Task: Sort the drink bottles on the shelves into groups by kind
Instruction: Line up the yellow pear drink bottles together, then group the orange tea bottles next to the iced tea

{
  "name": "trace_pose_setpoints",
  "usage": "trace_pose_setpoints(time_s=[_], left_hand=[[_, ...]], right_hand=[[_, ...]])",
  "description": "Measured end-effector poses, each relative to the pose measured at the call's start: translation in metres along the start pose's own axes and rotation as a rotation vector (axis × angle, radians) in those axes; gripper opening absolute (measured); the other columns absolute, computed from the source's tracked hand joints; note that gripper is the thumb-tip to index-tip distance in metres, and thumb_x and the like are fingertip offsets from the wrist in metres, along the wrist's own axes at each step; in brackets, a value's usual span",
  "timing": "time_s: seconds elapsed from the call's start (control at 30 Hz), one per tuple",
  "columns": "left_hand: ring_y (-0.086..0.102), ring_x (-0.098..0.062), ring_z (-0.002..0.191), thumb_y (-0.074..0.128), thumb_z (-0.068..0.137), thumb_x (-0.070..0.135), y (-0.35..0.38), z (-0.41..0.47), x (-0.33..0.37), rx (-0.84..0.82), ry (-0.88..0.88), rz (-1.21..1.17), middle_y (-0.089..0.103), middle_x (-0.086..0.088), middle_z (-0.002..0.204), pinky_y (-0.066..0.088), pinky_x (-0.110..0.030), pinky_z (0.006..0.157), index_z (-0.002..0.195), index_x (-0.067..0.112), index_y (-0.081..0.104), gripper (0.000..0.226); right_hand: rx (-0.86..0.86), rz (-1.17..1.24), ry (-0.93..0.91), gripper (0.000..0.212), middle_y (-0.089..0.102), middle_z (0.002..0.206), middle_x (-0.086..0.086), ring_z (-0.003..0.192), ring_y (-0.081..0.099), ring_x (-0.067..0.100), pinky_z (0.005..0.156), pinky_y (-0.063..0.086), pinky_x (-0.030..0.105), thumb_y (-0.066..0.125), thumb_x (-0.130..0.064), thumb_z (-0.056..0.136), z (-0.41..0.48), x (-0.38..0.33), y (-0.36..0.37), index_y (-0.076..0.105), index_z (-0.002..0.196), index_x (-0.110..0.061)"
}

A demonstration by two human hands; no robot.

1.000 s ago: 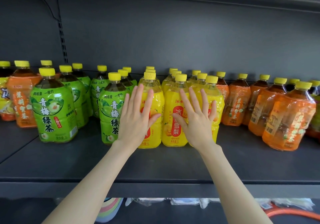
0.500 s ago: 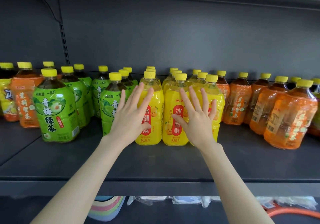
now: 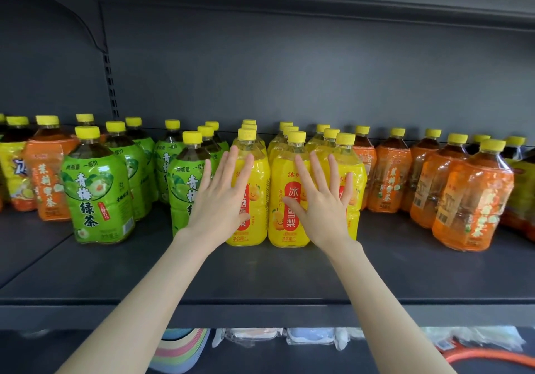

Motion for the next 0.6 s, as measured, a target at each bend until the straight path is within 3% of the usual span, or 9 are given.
trace_pose_setpoints(time_s=[0.07,0.1,0.2,0.27,0.33,0.43,0.6], left_hand=[[-0.008,-0.025,0.145,0.067,0.080,0.045,-0.007,0.001,0.001,-0.013,-0.021,-0.111,-0.015,-0.010,0.157,-0.009,-0.036,0.111,0.149,0.022,-0.010,0.105],[-0.005,-0.024,0.146,0.064,0.083,0.045,-0.013,0.001,0.002,0.001,-0.032,-0.179,-0.011,-0.007,0.158,-0.006,-0.034,0.111,0.150,0.022,0.000,0.096],[0.018,-0.022,0.143,0.061,0.087,0.038,-0.035,-0.001,-0.001,0.132,-0.089,-0.333,0.020,-0.003,0.156,0.012,-0.033,0.112,0.140,0.020,0.041,0.060],[0.040,-0.019,0.131,0.062,0.087,0.034,-0.049,-0.005,-0.009,0.200,-0.164,-0.435,0.040,0.000,0.145,0.033,-0.031,0.103,0.128,0.017,0.054,0.045],[0.055,-0.015,0.110,0.062,0.087,0.031,-0.060,-0.011,-0.018,0.253,-0.206,-0.494,0.054,0.002,0.127,0.040,-0.026,0.089,0.119,0.015,0.060,0.036],[0.060,-0.013,0.094,0.064,0.087,0.025,-0.078,-0.023,-0.038,0.299,-0.223,-0.512,0.062,0.002,0.109,0.051,-0.038,0.084,0.112,0.013,0.064,0.028],[0.062,-0.016,0.092,0.063,0.087,0.022,-0.111,-0.057,-0.086,0.329,-0.207,-0.432,0.067,-0.001,0.102,0.053,-0.041,0.081,0.109,0.010,0.065,0.025]], right_hand=[[-0.026,-0.005,0.012,0.075,0.034,0.154,0.009,0.145,0.019,0.039,0.111,0.008,0.063,0.067,-0.045,0.084,0.002,-0.003,-0.005,0.033,0.148,-0.025],[-0.039,0.002,0.022,0.074,0.036,0.153,0.009,0.145,0.021,0.039,0.111,0.010,0.063,0.067,-0.044,0.084,0.003,-0.004,-0.008,0.035,0.148,-0.025],[-0.028,0.069,0.048,0.057,0.051,0.142,0.013,0.136,0.038,0.042,0.108,0.025,0.060,0.069,-0.037,0.086,0.009,-0.007,-0.020,0.052,0.137,-0.017],[0.021,0.132,0.049,0.042,0.060,0.130,0.015,0.120,0.053,0.041,0.095,0.042,0.054,0.068,-0.030,0.087,0.013,-0.010,-0.030,0.062,0.124,-0.011],[0.058,0.204,0.016,0.032,0.064,0.120,0.014,0.104,0.061,0.038,0.079,0.052,0.046,0.066,-0.026,0.089,0.016,-0.020,-0.038,0.066,0.114,-0.007],[0.084,0.269,-0.030,0.029,0.065,0.109,0.010,0.088,0.065,0.034,0.064,0.054,0.039,0.060,-0.028,0.091,0.022,-0.044,-0.051,0.067,0.108,-0.007],[0.070,0.332,-0.069,0.029,0.065,0.113,0.007,0.098,0.063,0.032,0.070,0.051,0.037,0.058,-0.028,0.094,0.027,-0.107,-0.061,0.065,0.113,-0.009]])
Point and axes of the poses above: each hand's wrist, its own z-axis towards the middle knuckle, its own y-axis out of the palm, x = y × z, the point moved 4 cm from there along z, towards the middle knuckle
